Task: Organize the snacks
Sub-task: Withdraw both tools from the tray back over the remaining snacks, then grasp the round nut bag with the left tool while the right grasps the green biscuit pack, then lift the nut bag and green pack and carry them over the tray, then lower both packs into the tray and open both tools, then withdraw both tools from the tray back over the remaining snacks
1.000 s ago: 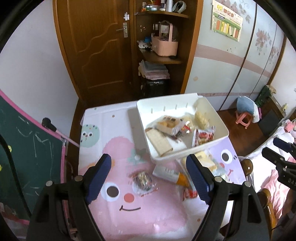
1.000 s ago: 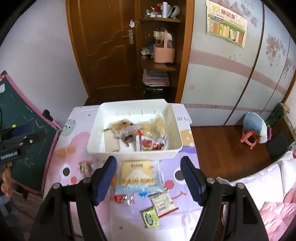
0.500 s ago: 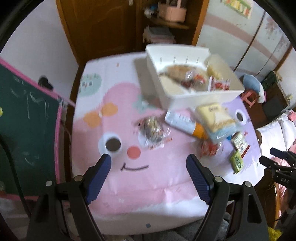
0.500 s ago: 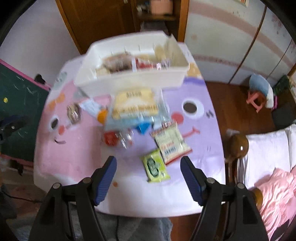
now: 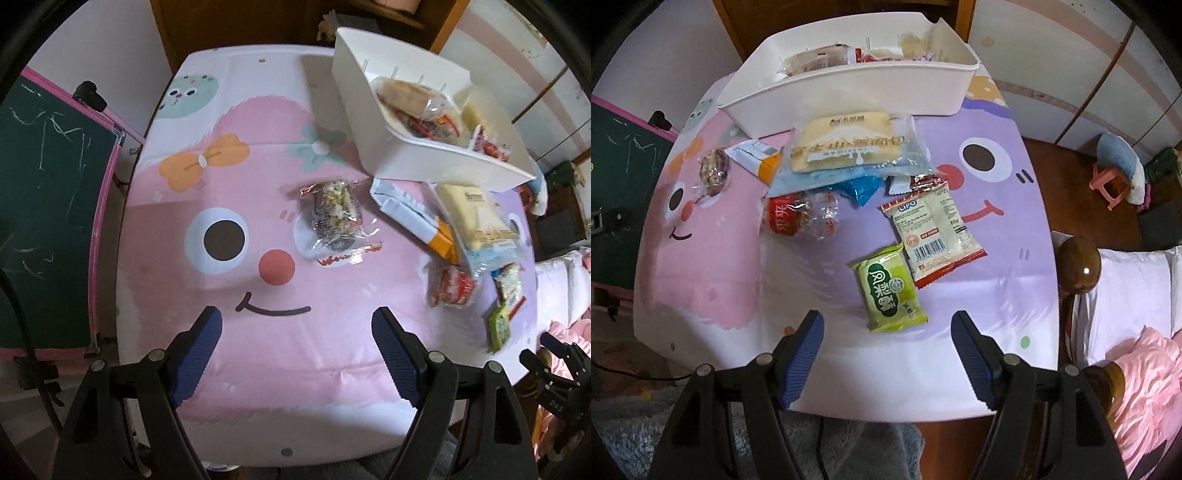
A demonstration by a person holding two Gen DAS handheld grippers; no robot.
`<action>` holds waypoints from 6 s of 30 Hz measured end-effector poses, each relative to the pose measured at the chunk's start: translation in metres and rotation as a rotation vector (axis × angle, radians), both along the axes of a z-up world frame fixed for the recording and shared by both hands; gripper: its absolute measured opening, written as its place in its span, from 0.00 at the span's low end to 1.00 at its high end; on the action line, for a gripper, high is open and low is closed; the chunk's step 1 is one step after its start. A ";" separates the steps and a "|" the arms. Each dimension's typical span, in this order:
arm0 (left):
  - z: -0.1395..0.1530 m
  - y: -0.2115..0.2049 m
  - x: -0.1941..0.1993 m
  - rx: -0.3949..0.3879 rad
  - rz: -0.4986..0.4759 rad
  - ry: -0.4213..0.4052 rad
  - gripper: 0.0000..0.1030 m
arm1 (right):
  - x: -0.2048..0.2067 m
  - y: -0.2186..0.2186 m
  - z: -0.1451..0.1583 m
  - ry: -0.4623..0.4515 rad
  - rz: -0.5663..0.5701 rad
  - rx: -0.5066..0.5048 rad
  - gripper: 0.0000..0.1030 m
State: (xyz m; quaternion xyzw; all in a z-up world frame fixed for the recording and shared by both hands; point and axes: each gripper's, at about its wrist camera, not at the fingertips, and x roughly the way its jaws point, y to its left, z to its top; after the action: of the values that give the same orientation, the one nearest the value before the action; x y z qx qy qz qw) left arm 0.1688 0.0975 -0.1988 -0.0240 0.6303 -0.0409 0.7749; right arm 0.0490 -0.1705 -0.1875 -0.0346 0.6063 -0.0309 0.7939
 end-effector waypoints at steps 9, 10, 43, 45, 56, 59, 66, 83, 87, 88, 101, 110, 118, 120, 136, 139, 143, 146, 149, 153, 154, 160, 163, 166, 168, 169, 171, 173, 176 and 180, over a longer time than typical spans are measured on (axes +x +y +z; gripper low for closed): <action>-0.047 -0.013 0.044 0.063 0.016 0.081 0.80 | 0.014 -0.018 -0.031 0.046 0.007 0.060 0.69; -0.049 -0.014 0.048 0.059 0.024 0.082 0.80 | 0.016 -0.018 -0.035 0.055 0.012 0.055 0.69; -0.079 -0.037 0.108 -0.041 0.134 0.060 0.46 | 0.027 0.039 -0.069 0.105 0.204 -0.040 0.38; -0.077 -0.035 0.106 -0.055 0.140 0.047 0.43 | 0.026 0.041 -0.069 0.107 0.206 -0.038 0.36; -0.057 -0.026 0.056 -0.063 0.074 0.042 0.42 | 0.014 0.064 -0.069 0.149 0.237 0.003 0.35; -0.044 -0.028 0.028 -0.072 0.029 0.036 0.42 | 0.008 0.074 -0.065 0.145 0.248 0.010 0.35; 0.000 -0.066 -0.041 -0.109 -0.122 0.001 0.42 | -0.003 0.101 -0.043 0.095 0.275 0.008 0.35; 0.159 -0.069 -0.062 -0.082 -0.281 -0.439 0.42 | 0.014 0.098 0.095 -0.212 0.311 0.006 0.35; 0.178 -0.078 -0.051 -0.073 -0.283 -0.480 0.42 | 0.029 0.092 0.125 -0.269 0.296 0.025 0.35; 0.182 -0.079 -0.046 -0.071 -0.279 -0.485 0.42 | 0.032 0.092 0.133 -0.285 0.293 0.029 0.35; 0.222 -0.106 0.032 -0.051 -0.237 -0.545 0.43 | 0.116 0.054 0.209 -0.418 0.175 0.069 0.35; 0.202 -0.131 0.106 -0.007 -0.197 -0.508 0.43 | 0.196 0.021 0.213 -0.416 0.094 0.077 0.35; 0.151 -0.148 0.153 0.022 -0.205 -0.392 0.43 | 0.248 0.013 0.179 -0.333 0.097 0.024 0.35; 0.135 -0.152 0.163 0.043 -0.209 -0.351 0.43 | 0.262 0.013 0.165 -0.293 0.096 0.005 0.36; 0.094 -0.120 0.188 0.114 -0.073 -0.247 0.76 | 0.298 0.021 0.128 -0.187 0.109 0.032 0.47; 0.102 -0.113 0.183 0.104 -0.052 -0.255 0.76 | 0.292 0.018 0.133 -0.187 0.096 0.061 0.47; 0.116 -0.111 0.170 0.090 -0.059 -0.283 0.76 | 0.278 0.018 0.144 -0.207 0.103 0.054 0.47; 0.128 -0.112 0.159 0.079 -0.071 -0.306 0.76 | 0.266 0.019 0.153 -0.224 0.106 0.044 0.47; 0.141 -0.110 0.147 0.057 -0.079 -0.327 0.76 | 0.250 0.020 0.165 -0.250 0.101 0.039 0.47; 0.158 -0.107 0.129 0.029 -0.097 -0.357 0.76 | 0.223 0.023 0.181 -0.294 0.094 0.029 0.47; 0.163 -0.107 0.124 0.024 -0.106 -0.367 0.76 | 0.217 0.024 0.184 -0.299 0.093 0.032 0.47; 0.181 -0.106 0.093 -0.015 -0.159 -0.406 0.76 | 0.175 0.028 0.199 -0.331 0.070 0.029 0.47; 0.186 -0.106 0.075 -0.039 -0.192 -0.420 0.77 | 0.154 0.028 0.202 -0.340 0.060 0.026 0.47; 0.190 -0.107 0.057 -0.061 -0.226 -0.429 0.77 | 0.133 0.029 0.201 -0.340 0.048 0.023 0.47; 0.189 -0.106 0.047 -0.067 -0.245 -0.430 0.79 | 0.119 0.028 0.196 -0.334 0.034 0.007 0.47; 0.188 -0.105 0.044 -0.068 -0.250 -0.430 0.79 | 0.115 0.028 0.194 -0.331 0.032 0.004 0.47; 0.184 -0.104 0.034 -0.070 -0.265 -0.424 0.79 | 0.103 0.026 0.185 -0.315 0.020 -0.009 0.47; 0.180 -0.103 0.026 -0.072 -0.276 -0.417 0.79 | 0.094 0.025 0.178 -0.301 0.015 -0.015 0.47; 0.173 -0.099 0.015 -0.081 -0.282 -0.404 0.79 | 0.081 0.025 0.166 -0.277 0.008 -0.023 0.47; 0.161 -0.092 0.003 -0.088 -0.277 -0.378 0.79 | 0.071 0.022 0.148 -0.234 -0.004 -0.032 0.47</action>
State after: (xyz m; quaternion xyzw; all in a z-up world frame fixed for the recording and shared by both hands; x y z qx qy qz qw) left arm 0.1722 0.0056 -0.0382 0.0368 0.4691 -0.1782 0.8642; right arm 0.1200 -0.1483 -0.0395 -0.0421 0.5089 -0.0458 0.8586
